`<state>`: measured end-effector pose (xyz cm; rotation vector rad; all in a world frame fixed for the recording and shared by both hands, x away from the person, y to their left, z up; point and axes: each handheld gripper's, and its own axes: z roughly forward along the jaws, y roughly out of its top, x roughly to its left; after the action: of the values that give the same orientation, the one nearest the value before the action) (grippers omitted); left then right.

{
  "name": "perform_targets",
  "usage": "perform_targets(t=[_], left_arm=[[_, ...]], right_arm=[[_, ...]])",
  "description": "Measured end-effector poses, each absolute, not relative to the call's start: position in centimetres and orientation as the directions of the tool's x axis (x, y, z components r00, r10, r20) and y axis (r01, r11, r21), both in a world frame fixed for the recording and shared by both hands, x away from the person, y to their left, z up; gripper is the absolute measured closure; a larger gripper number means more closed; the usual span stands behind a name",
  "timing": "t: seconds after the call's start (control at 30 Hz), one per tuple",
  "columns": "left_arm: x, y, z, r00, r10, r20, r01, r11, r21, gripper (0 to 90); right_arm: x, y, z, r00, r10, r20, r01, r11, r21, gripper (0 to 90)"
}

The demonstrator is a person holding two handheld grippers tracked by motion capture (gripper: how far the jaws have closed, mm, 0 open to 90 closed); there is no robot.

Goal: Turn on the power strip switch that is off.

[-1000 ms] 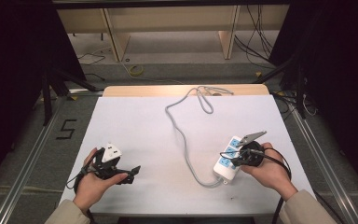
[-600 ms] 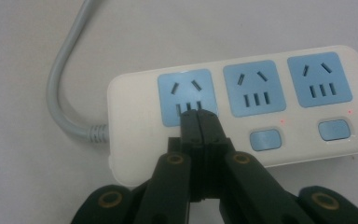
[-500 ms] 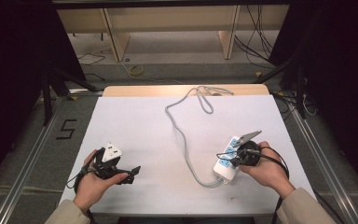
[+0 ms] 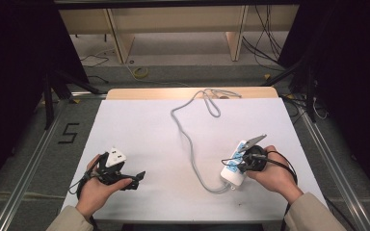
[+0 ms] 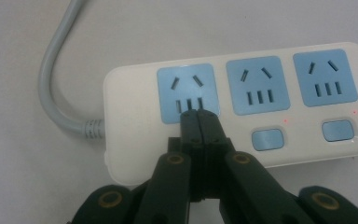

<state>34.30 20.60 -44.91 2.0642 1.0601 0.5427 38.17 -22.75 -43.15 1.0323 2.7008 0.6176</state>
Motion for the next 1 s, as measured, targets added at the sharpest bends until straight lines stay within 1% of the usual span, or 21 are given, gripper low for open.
perform_targets(t=[1.0], left_arm=[[34.30, 20.50, -44.93, 0.572, 0.819, 0.036, 0.507, -0.388, 0.770, 0.0]], right_arm=[[38.33, -22.23, -43.13, -0.737, 0.674, -0.049, 0.602, 0.687, 0.407, 90.0]])
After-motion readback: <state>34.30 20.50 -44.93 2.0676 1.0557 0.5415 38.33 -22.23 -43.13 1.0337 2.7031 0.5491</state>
